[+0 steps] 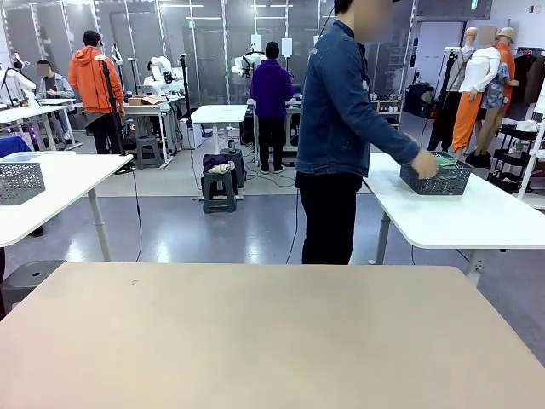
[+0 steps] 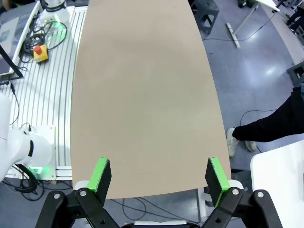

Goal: Fold the towels and place them in the basket.
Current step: When a person lays out a Towel with hook on the table, fold it in half twice.

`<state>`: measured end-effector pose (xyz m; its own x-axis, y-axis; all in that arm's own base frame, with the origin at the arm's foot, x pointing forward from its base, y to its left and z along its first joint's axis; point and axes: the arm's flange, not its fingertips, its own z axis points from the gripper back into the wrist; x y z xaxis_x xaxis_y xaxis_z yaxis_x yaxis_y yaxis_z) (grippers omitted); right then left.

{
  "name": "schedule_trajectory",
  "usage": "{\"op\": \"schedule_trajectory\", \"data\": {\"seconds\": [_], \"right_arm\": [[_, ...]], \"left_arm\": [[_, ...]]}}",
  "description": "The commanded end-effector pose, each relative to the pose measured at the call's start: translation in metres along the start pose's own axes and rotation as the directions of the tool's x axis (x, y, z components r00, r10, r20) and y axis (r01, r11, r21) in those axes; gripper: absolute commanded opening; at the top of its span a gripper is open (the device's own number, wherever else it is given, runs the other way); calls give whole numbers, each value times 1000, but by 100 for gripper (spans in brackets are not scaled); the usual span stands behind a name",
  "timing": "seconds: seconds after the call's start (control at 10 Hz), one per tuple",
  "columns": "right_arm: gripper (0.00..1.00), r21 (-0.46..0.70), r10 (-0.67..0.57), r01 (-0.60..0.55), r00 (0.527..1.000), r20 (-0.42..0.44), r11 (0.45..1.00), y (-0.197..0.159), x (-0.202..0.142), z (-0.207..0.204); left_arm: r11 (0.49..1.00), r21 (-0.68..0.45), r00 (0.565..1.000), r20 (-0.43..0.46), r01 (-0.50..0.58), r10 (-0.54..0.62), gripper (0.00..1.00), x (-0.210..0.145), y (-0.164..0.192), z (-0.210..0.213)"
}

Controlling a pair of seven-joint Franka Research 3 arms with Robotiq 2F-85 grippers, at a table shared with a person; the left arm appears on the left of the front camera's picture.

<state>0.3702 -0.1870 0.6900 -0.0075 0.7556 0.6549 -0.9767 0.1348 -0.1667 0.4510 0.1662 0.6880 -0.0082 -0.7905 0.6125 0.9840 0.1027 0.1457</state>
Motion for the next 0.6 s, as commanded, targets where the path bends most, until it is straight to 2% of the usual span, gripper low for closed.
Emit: {"op": "schedule_trajectory", "data": {"seconds": [0.0,0.5], "right_arm": [[100,-9,9,-9,1000,2,1000,0,-2,2],[100,-9,9,-9,1000,2,1000,0,-2,2]], "left_arm": [[1000,1,1000,0,8,-8,100,-1,3,1],[1000,1,1000,0,8,-8,100,-1,3,1]]}}
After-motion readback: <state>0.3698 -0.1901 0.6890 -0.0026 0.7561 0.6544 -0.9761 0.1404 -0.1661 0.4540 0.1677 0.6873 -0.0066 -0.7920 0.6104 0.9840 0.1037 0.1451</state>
